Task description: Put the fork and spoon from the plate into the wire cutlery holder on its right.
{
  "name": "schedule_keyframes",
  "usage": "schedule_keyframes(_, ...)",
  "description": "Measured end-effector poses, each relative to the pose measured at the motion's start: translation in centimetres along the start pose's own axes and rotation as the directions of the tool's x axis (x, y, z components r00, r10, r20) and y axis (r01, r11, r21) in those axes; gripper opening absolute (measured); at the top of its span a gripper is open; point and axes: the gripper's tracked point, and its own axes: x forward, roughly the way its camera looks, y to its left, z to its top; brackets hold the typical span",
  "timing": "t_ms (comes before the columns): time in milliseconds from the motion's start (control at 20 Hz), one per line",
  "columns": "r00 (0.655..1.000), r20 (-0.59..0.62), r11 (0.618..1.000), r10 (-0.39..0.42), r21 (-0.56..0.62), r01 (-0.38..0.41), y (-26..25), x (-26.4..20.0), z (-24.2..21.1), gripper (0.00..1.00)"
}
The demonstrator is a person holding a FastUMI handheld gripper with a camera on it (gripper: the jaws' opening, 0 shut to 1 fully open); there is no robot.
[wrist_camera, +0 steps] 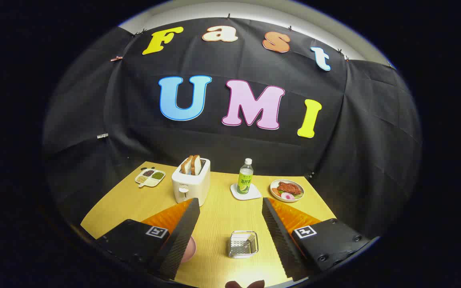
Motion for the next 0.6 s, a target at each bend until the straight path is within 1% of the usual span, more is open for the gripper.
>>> schedule_keyframes(600, 1.0, -0.002, 1.0, -0.002, 0.003, 0.002, 0.06, 0.16, 0.02, 0.98)
